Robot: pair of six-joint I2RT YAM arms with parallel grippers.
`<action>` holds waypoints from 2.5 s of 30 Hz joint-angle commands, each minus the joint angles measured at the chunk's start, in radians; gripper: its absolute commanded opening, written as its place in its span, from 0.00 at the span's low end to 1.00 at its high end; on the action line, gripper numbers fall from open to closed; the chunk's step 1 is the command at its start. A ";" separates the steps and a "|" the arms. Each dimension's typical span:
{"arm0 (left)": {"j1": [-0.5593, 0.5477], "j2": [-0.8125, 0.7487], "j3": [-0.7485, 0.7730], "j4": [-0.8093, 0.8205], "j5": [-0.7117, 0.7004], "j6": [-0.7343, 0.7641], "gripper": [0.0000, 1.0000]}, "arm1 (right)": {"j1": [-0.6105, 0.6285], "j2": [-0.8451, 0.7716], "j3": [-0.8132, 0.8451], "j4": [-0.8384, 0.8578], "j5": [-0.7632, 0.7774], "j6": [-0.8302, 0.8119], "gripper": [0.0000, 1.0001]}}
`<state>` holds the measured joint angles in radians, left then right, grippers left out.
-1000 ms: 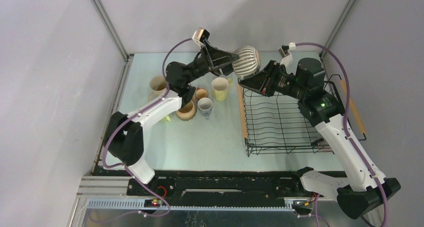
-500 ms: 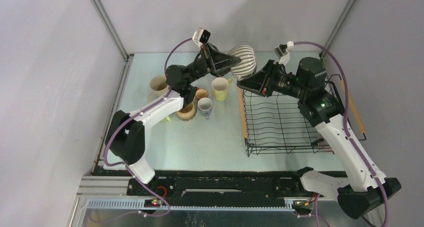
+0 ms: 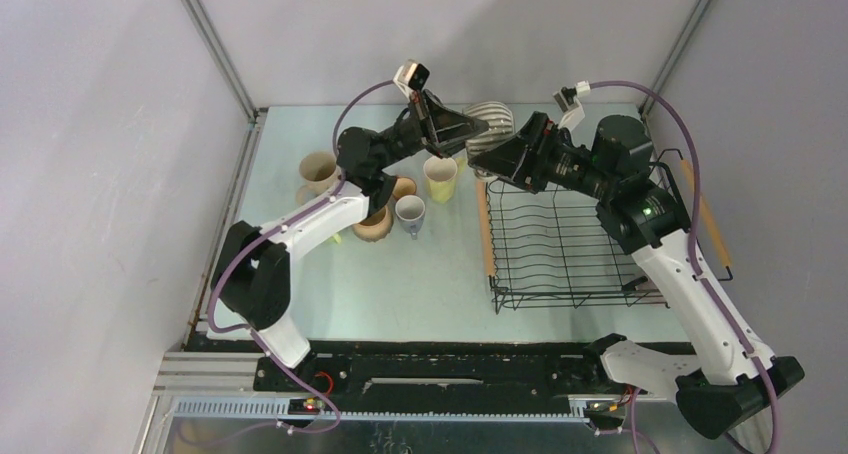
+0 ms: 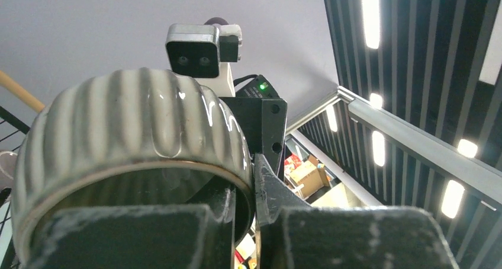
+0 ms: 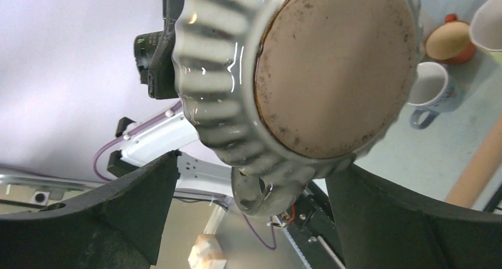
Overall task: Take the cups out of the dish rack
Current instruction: Place the cup at the center of the board.
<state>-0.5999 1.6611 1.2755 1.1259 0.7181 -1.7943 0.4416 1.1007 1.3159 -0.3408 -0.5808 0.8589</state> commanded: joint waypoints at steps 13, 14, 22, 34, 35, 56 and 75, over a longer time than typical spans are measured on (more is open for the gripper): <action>0.035 -0.210 -0.059 -0.310 0.042 0.340 0.00 | 0.016 -0.125 0.038 -0.227 0.219 -0.155 1.00; 0.041 -0.233 -0.066 -0.374 0.045 0.393 0.00 | 0.016 -0.133 0.038 -0.246 0.237 -0.161 1.00; 0.055 -0.406 -0.065 -1.001 -0.026 0.862 0.00 | 0.021 -0.164 0.039 -0.342 0.327 -0.195 1.00; 0.057 -0.661 -0.187 -1.597 -0.346 1.191 0.00 | 0.043 -0.160 0.038 -0.417 0.414 -0.237 1.00; 0.057 -0.677 -0.204 -1.622 -0.376 1.203 0.00 | 0.044 -0.157 0.036 -0.419 0.417 -0.241 1.00; 0.091 -0.799 -0.528 -1.785 -0.860 1.110 0.00 | 0.048 -0.094 0.003 -0.405 0.420 -0.277 1.00; 0.142 -0.659 -0.696 -1.546 -0.854 1.077 0.00 | 0.048 -0.071 -0.025 -0.391 0.391 -0.298 1.00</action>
<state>-0.4675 0.9920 0.5941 -0.5453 -0.1242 -0.7082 0.4805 1.0271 1.2892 -0.7586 -0.1856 0.5888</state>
